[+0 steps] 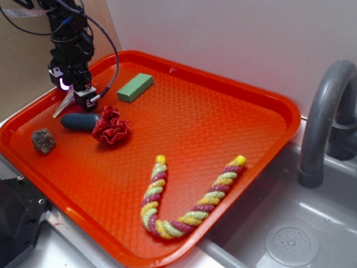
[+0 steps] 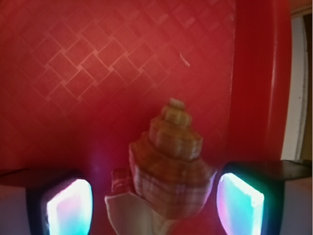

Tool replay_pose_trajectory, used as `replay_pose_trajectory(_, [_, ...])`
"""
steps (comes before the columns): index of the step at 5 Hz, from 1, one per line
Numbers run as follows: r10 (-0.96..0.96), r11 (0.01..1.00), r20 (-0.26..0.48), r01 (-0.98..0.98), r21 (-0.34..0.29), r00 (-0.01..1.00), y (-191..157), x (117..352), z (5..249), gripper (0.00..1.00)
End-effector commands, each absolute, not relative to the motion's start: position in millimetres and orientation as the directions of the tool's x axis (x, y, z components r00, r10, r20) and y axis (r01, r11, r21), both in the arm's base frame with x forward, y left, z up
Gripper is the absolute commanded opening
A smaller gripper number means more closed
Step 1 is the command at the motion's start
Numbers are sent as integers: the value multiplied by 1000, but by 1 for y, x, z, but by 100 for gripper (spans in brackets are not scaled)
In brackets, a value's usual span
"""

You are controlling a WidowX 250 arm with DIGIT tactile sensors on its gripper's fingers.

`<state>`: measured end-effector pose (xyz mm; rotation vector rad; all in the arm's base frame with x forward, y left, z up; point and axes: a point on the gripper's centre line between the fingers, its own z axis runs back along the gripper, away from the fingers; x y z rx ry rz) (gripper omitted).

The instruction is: Grab the shell.

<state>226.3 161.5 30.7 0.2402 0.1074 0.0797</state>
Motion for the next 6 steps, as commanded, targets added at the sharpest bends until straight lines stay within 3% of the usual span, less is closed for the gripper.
replay_pose_trajectory(1, [23, 982, 12, -25, 188, 1000, 154, 226, 35, 0])
replay_pose_trajectory(2, [-1, 986, 39, -5, 166, 999, 150, 226, 37, 0])
replay_pose_trajectory(3, [-11, 972, 35, 2, 236, 999, 136, 233, 62, 0])
replay_pose_trajectory(4, [25, 962, 33, -33, 271, 999, 96, 242, 111, 0])
replay_pose_trajectory(6, [23, 980, 65, -36, 194, 998, 35, 250, 206, 0])
